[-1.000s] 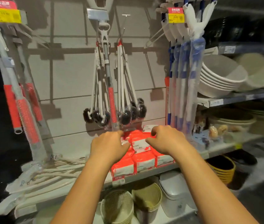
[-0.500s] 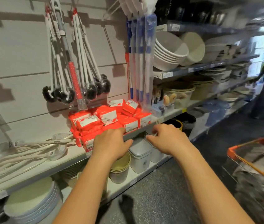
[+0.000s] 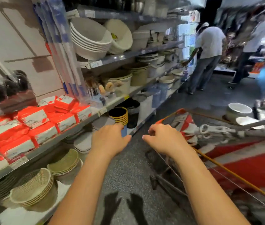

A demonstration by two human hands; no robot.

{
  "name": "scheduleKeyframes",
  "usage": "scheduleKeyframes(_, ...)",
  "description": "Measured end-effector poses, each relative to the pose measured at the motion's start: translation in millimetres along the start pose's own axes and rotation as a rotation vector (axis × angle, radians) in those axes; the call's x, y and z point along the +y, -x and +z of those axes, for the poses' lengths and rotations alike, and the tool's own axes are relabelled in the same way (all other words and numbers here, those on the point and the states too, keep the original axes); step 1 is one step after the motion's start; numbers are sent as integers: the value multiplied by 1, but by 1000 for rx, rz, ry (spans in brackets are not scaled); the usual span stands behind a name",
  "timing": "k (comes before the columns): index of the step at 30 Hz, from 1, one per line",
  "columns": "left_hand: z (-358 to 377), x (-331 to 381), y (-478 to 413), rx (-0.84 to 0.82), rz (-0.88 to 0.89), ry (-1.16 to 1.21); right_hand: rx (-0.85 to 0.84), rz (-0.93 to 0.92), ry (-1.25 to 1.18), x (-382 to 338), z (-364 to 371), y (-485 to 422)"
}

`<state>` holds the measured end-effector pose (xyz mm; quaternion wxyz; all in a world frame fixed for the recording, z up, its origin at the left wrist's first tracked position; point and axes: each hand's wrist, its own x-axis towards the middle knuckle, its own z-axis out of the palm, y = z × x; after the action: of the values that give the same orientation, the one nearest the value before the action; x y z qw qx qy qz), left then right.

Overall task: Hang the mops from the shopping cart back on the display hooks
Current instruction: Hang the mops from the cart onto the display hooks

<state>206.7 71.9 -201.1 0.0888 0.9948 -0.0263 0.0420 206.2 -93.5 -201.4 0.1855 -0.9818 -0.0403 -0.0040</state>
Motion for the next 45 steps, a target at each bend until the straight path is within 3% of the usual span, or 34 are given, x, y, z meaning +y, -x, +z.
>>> scheduleKeyframes(6, 49, 113, -14, -101, 133, 33, -8, 149, 18, 114, -19, 22)
scheduleKeyframes(14, 87, 199, -50, -174, 239, 44, -35, 281, -77, 201, -28, 12)
scheduleKeyframes(27, 144, 283, -213, -195, 410, 131, -20, 556, -18, 291, -38, -123)
scheduleKeyframes(30, 161, 297, -251, -267, 451, 111, 9, 619, 14, 307, -38, -154)
scheduleKeyframes(36, 209, 314, -282, -334, 468, 182, -17, 710, 37, 346, -31, -182)
scheduleKeyframes(45, 280, 360, -285, -434, 269, 292, -96, 673, 97, 413, -10, -204)
